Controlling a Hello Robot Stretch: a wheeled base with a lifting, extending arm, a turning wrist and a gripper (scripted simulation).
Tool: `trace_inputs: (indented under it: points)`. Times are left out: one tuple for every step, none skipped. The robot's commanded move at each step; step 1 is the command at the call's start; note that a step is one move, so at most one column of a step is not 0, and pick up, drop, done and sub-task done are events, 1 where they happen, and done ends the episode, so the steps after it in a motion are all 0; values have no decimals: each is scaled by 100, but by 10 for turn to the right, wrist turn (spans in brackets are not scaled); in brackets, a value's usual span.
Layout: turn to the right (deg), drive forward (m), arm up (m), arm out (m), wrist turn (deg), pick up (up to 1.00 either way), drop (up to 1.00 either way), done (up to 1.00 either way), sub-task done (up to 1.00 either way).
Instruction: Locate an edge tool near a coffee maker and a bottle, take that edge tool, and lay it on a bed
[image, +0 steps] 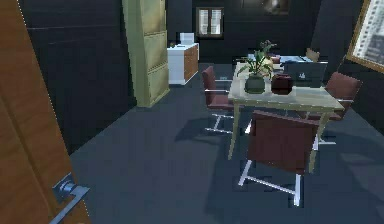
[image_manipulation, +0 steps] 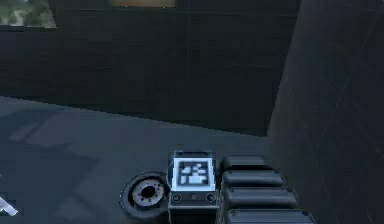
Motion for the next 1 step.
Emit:
trace_inputs:
  points:
    - [-30,0,0,0,0,0,0,0,0]
